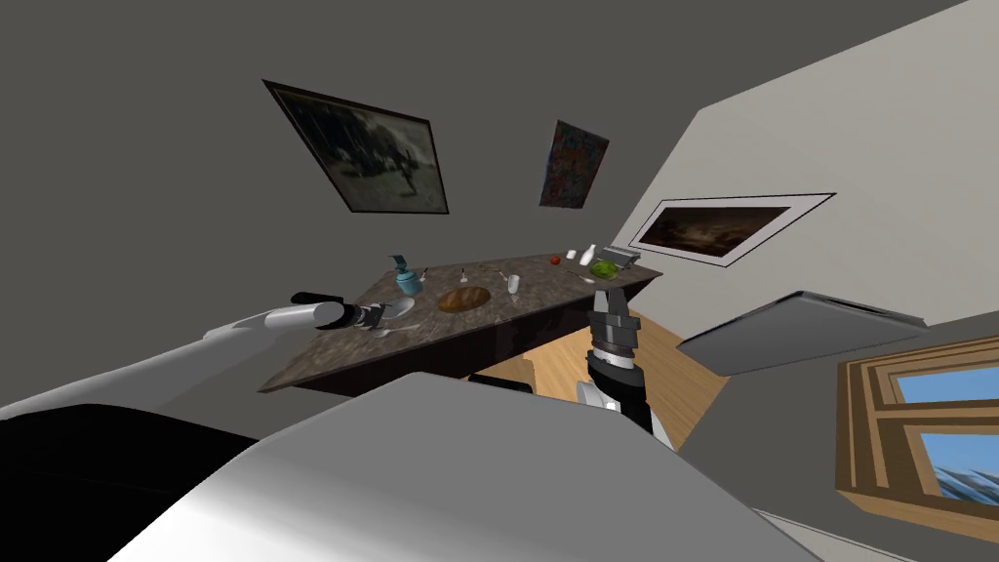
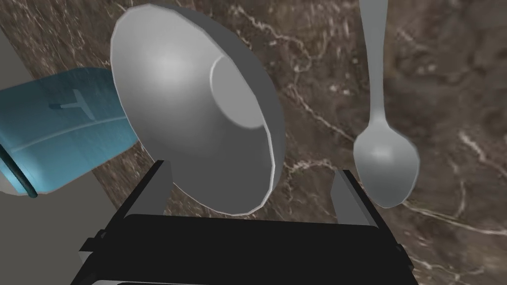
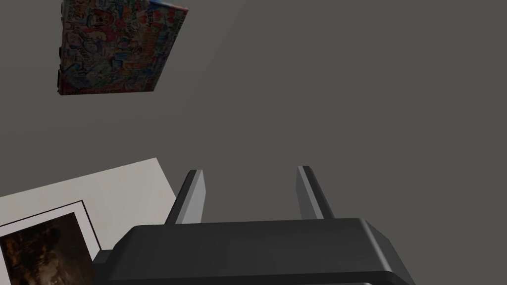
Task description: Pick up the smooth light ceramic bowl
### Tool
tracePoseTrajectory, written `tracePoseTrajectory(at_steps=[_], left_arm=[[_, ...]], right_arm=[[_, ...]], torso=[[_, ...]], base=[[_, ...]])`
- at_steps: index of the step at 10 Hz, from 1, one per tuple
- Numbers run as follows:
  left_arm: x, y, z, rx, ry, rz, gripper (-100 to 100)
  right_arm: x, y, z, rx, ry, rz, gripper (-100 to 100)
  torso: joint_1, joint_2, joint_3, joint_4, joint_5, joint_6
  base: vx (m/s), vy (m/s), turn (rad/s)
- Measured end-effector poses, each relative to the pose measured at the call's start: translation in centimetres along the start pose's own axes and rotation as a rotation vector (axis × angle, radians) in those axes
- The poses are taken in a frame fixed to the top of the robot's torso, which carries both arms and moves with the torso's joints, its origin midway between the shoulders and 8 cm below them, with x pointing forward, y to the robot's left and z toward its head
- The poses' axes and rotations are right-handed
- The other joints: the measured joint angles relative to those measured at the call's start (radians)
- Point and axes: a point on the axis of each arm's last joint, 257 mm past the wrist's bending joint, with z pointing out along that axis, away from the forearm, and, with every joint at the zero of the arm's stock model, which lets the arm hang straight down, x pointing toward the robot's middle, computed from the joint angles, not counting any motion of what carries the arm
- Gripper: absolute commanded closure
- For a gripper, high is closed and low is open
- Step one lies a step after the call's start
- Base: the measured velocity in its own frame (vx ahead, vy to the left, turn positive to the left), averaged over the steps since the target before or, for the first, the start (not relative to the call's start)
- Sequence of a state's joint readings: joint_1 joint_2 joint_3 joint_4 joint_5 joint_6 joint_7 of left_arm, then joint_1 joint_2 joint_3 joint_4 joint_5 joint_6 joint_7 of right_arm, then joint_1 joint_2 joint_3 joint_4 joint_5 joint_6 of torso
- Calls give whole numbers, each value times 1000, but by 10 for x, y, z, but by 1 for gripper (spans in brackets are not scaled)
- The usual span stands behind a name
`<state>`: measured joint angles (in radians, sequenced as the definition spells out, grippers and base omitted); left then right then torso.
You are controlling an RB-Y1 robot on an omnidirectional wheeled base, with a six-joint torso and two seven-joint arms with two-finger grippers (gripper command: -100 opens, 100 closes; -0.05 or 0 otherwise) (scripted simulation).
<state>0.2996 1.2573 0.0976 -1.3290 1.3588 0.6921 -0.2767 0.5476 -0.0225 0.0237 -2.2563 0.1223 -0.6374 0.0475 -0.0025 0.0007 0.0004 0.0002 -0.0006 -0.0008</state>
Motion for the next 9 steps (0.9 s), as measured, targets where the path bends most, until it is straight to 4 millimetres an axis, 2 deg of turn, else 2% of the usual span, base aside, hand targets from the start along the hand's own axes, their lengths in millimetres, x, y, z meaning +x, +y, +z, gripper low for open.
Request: tracePoseTrajectory(at_steps=[2, 4, 5, 6, 8, 9], left_arm=[[-12, 7, -6, -39, -3, -31, -100], [-19, 27, -7, -91, -1, -68, -100], [-19, 29, -7, -95, -1, -70, 0], [-19, 28, -7, -94, -1, -69, -100], [-18, 41, 3, -98, -7, -81, -100], [-18, 41, 3, -97, -8, -80, 100]], right_arm=[[0, 0, 0, 0, 0, 0, 0], [0, 0, 0, 0, 0, 0, 0], [0, 0, 0, 0, 0, 0, 0], [0, 0, 0, 0, 0, 0, 0], [0, 0, 0, 0, 0, 0, 0], [0, 0, 0, 0, 0, 0, 0]], torso=[[0, -1, -1, 0, 0, 0], [2, -2, -1, 0, 1, 0], [2, -1, 0, 0, 1, 0], [3, 0, 0, 0, 1, 0], [6, -2, -1, 0, 2, 0], [5, -1, 0, 0, 1, 0]], base=[[30, -28, -81], [26, -8, -37], [0, 0, 0], [22, 17, -75], [28, 34, -49], [0, 0, 0]])
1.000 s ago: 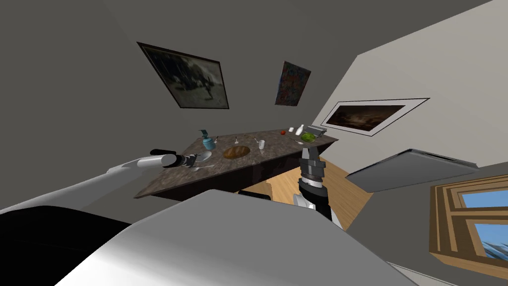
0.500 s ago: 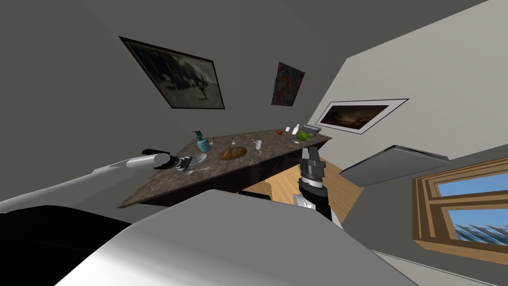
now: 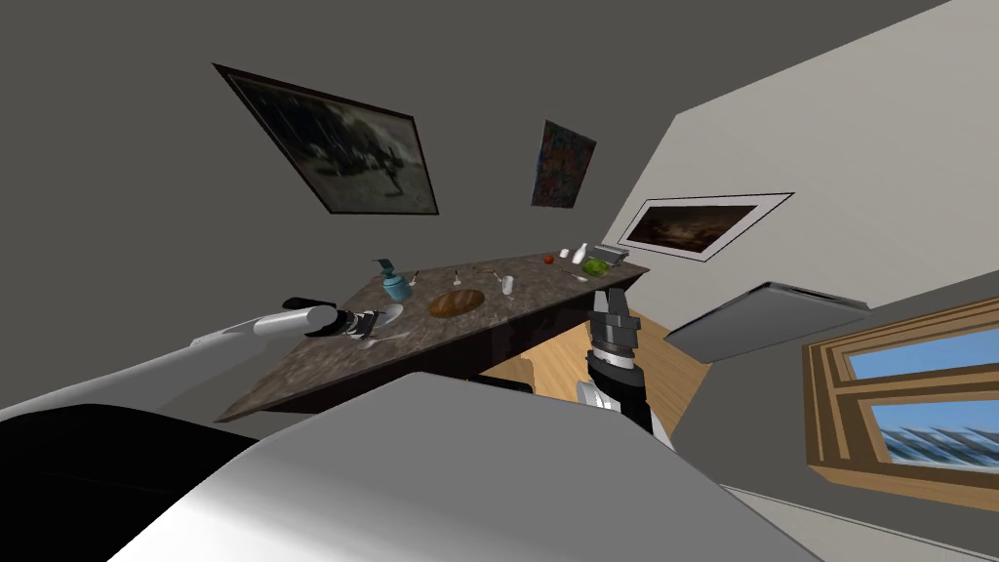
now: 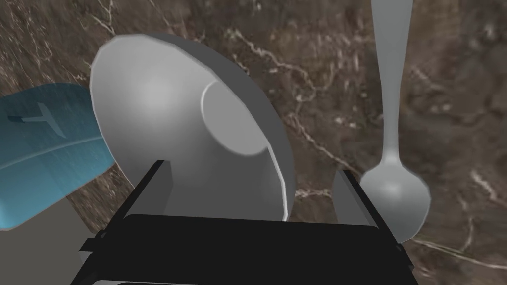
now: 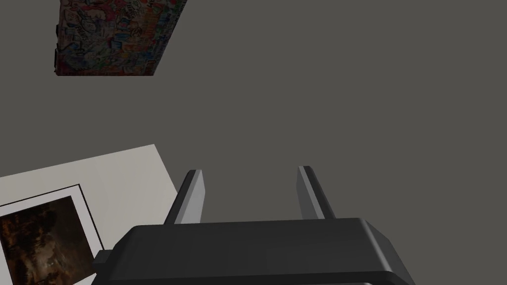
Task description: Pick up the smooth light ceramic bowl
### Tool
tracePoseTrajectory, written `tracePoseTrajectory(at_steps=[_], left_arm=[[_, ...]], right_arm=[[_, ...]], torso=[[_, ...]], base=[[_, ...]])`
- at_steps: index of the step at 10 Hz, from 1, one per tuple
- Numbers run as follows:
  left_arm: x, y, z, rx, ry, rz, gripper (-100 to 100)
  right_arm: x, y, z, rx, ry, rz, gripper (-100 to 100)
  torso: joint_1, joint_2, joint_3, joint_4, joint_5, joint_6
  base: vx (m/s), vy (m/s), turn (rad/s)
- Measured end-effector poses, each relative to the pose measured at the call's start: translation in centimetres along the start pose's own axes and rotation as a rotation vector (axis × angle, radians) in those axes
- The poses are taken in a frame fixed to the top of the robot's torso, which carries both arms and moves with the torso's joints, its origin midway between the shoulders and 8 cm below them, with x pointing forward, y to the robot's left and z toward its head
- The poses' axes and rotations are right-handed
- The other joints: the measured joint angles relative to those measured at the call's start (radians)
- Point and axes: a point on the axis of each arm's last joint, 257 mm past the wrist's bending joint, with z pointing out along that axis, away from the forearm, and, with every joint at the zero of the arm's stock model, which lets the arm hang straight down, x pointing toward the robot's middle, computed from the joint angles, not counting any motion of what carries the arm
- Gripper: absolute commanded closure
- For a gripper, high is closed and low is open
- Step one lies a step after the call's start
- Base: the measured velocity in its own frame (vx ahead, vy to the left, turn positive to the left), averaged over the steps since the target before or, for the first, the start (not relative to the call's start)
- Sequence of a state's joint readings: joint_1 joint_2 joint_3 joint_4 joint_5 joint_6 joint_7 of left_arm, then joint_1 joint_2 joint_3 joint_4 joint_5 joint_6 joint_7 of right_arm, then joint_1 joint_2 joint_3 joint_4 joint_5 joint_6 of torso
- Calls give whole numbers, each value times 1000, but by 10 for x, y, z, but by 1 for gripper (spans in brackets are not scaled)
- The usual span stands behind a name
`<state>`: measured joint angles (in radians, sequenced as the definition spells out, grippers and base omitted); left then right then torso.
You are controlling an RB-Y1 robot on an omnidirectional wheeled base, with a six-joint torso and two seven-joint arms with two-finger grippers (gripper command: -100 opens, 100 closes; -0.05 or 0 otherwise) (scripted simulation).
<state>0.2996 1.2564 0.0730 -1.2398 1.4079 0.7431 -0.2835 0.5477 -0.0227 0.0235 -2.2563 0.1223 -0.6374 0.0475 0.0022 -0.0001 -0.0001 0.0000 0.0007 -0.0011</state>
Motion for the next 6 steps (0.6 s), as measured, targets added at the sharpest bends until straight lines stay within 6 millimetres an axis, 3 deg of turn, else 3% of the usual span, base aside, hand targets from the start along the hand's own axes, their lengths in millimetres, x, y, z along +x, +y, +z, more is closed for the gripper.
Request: tracePoseTrajectory(at_steps=[4, 5, 6], left_arm=[[-1, 1, 0, -1, 0, -9, 100], [-1, 1, 0, -2, 0, -9, 0], [-1, 1, 0, -2, 0, -9, 100]], right_arm=[[0, 0, 0, 0, 0, 0, 0], [0, 0, 0, 0, 0, 0, 0], [0, 0, 0, 0, 0, 0, 0]], torso=[[-2, 1, 1, 0, -1, 3], [-3, 1, 1, 0, -1, 3], [-3, 1, 1, 0, -1, 3]], base=[[-1, 0, 5], [0, 0, 0], [-21, -28, 65]])
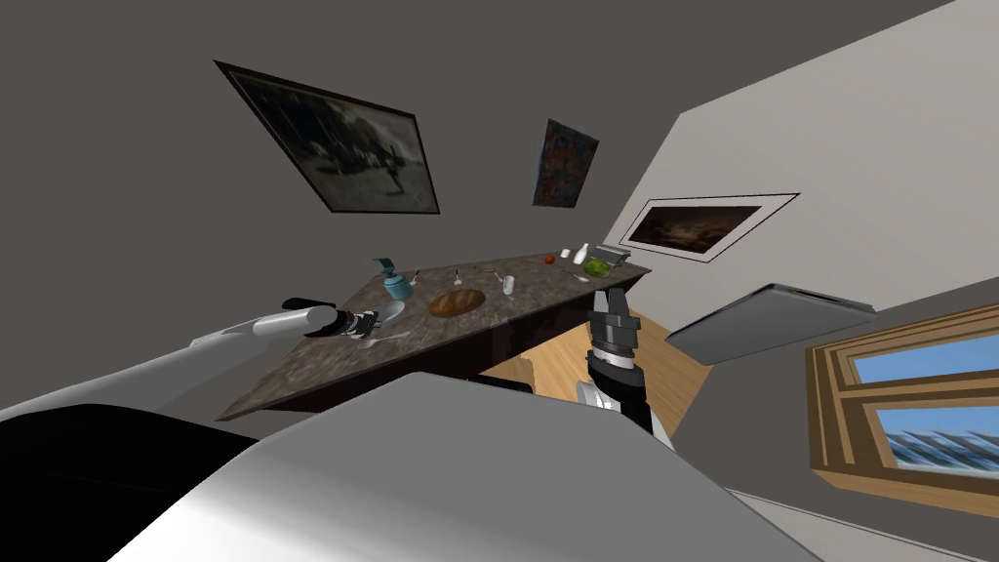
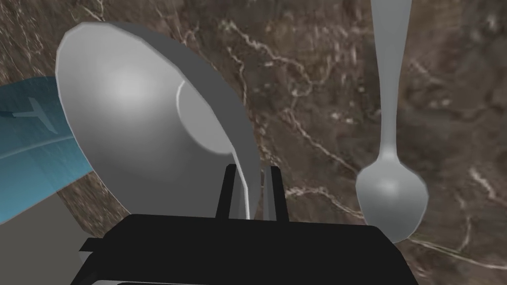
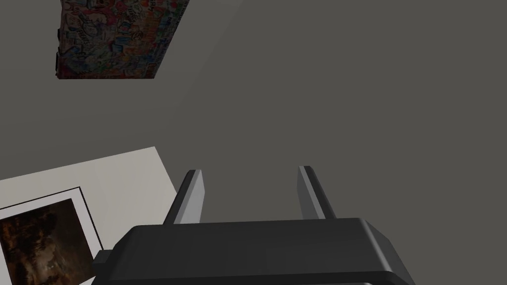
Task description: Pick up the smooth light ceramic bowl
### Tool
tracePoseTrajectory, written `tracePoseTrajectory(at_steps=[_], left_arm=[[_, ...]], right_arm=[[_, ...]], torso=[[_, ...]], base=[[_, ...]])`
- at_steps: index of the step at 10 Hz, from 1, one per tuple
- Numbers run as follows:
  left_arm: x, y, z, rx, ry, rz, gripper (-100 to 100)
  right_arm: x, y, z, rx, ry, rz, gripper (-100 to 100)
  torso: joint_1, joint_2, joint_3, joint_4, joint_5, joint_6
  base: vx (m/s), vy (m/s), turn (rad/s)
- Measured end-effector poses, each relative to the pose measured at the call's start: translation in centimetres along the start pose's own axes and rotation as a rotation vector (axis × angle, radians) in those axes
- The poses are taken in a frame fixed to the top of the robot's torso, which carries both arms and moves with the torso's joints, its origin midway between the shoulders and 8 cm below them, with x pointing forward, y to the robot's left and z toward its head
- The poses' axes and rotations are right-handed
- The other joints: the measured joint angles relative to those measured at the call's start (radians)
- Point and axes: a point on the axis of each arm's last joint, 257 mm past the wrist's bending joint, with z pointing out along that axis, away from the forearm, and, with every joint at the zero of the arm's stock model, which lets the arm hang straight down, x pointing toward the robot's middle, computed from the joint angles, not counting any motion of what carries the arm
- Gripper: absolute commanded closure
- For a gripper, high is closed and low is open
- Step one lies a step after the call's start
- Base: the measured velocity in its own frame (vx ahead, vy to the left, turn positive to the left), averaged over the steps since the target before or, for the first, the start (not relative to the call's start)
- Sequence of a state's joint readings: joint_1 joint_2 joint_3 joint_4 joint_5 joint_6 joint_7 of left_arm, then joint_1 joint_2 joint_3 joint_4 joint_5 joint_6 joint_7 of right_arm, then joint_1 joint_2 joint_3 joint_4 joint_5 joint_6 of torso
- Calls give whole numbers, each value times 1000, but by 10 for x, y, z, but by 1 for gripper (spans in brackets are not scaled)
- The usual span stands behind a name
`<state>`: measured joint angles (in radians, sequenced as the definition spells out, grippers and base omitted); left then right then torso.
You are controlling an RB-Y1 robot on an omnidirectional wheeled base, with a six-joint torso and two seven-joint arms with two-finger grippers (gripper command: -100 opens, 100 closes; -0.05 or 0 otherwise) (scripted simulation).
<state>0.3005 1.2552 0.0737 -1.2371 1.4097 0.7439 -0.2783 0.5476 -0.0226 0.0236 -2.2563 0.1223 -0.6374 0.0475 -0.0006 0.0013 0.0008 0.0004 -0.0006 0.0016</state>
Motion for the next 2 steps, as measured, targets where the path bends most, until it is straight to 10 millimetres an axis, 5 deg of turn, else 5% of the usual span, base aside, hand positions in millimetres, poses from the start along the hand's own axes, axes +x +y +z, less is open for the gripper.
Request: tracePoseTrajectory(at_steps=[1, 2], left_arm=[[0, -7, -5, 3, 2, 10, 100], [0, -7, -6, 2, 2, 12, 0]], right_arm=[[0, 0, 0, 0, 0, 0, 0], [0, 0, 0, 0, 0, 0, 0]], torso=[[-2, 1, 1, 1, -1, -1], [-2, 1, 1, 1, 0, 0]], base=[[-12, -17, 21], [0, 0, 0]])
